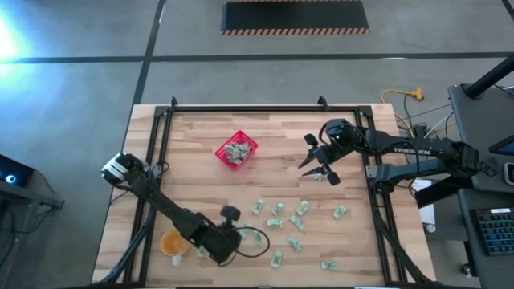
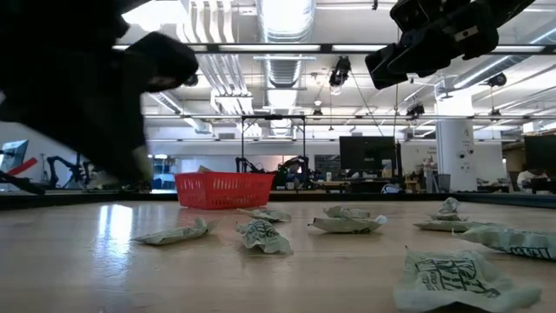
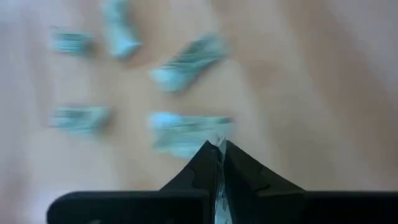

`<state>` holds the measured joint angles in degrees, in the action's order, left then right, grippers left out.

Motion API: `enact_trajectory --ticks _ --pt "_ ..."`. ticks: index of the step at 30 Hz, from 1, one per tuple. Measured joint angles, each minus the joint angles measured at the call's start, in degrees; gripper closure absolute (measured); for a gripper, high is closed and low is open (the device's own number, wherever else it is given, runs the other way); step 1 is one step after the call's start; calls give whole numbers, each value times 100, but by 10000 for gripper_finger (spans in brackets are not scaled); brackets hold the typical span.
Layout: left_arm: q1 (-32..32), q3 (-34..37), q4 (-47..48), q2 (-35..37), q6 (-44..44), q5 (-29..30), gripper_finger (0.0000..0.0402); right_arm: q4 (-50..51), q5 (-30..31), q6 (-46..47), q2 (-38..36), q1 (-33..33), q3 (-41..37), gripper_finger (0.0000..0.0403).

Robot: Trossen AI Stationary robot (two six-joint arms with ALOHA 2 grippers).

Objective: Pick and place Stevia / Truvia into bins
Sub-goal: Put the white stevia packet into the red bin

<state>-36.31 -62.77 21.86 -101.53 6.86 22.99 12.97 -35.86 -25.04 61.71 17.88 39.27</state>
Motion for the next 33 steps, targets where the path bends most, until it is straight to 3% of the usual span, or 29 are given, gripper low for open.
enact_trajectory --ticks 7,11,19,22,27,33 --pt "429 96 778 562 -559 2078 398 -2 -1 0 0 -1 0 283" --pt "966 214 945 936 -746 2735 398 -2 0 0 0 -1 0 285" --pt "2664 733 747 1664 -1318 2633 398 5 -2 0 0 -1 -2 284" --pt "3383 1009 424 1859 -1629 2106 398 5 -2 0 0 -1 -2 288" --pt "4407 1364 -488 1992 -2033 606 398 6 -2 0 0 -1 -4 288" --pt "4859 1408 -625 1893 -2088 386 398 7 -2 -24 0 -1 -7 288"
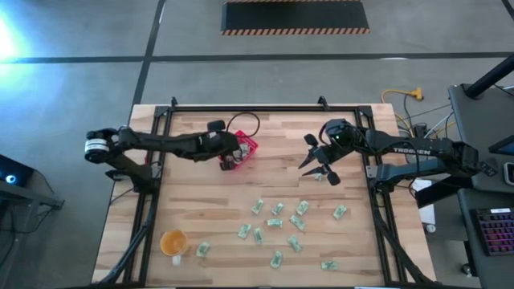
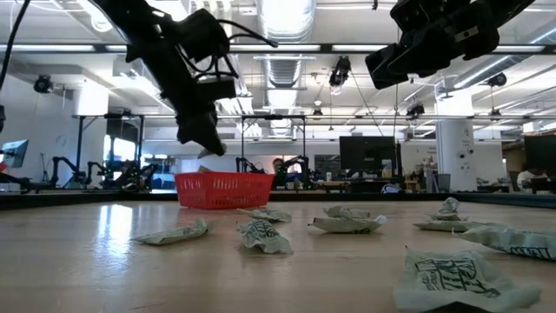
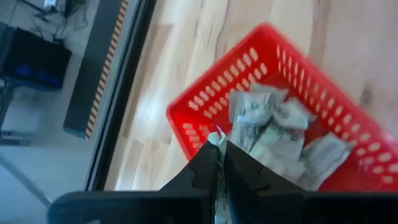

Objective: Pick and place Stevia / Truvia into bins
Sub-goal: Put the white stevia packet into the red bin

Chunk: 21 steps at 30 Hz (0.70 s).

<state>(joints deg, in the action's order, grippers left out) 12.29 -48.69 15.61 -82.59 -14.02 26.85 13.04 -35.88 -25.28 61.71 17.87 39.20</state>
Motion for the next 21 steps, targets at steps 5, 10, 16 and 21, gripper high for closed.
enact_trajectory --ticks 5,10,16,21 --pt "10 -3 -62 -36 -1 -29 398 -2 0 -17 0 0 0 295" --pt "10 -4 -69 -39 -59 -416 395 -2 0 -18 0 0 0 295" --pt "10 -4 -72 -39 -162 -538 340 -1 0 -19 0 0 0 296" --pt "10 -23 -99 -39 -144 -538 278 -17 0 -8 0 0 -31 301"
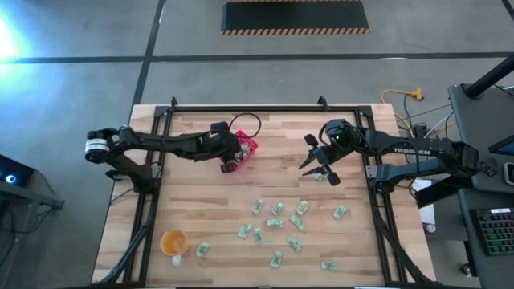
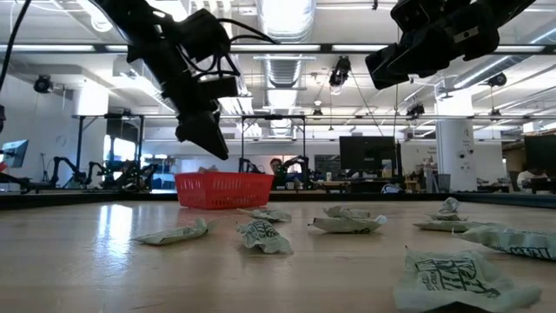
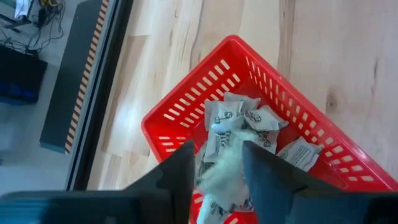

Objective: Pick and place Stevia / Truvia into bins
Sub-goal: Put the white stevia packet into the red bin

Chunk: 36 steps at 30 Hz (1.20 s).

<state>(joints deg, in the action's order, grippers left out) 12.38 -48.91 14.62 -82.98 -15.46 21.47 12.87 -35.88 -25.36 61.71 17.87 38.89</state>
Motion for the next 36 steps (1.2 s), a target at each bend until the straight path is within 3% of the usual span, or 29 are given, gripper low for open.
enact_trajectory --ticks 4,8,11,28,33,36 --pt "-70 -37 -7 70 398 -29 247 190 275 327 -6 0 -192 298" --pt "-220 -37 -10 161 595 -355 236 1001 1610 898 -17 4 -233 300" --pt "-352 -37 -7 172 538 -464 235 1055 2242 1302 -4 4 -295 304" --pt "-415 -41 -16 256 249 -459 235 1545 2420 1791 -2 2 -845 309" --pt "-415 -41 -16 256 248 -459 235 1516 3083 1967 0 2 -1056 309" --pt "-415 -41 -18 256 249 -458 235 1463 3149 1984 0 0 -1045 309"
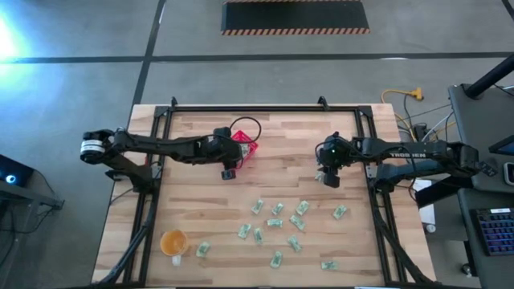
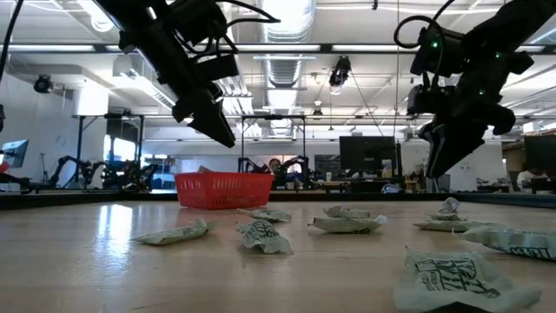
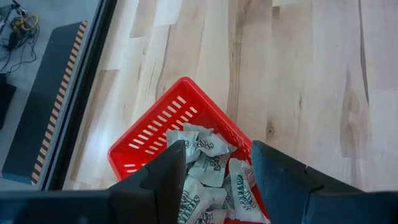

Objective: Pick and place Stevia / Truvia into bins
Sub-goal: Put the white stevia packet into the red bin

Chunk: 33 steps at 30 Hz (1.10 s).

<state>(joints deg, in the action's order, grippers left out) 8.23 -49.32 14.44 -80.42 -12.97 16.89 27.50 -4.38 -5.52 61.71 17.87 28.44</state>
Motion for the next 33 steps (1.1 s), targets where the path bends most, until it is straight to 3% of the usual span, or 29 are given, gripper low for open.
enact_trajectory --ticks 6,14,20,33 --pt "0 0 2 0 0 1 235 15 -7 38 132 -7 4 309" --pt "-2 0 -6 0 1 1 235 -41 149 478 837 -11 330 284" --pt "-2 0 -4 0 2 1 235 520 158 1542 1380 -11 837 282" --pt "-2 0 0 0 4 1 235 1350 331 2608 1798 -11 1255 300"
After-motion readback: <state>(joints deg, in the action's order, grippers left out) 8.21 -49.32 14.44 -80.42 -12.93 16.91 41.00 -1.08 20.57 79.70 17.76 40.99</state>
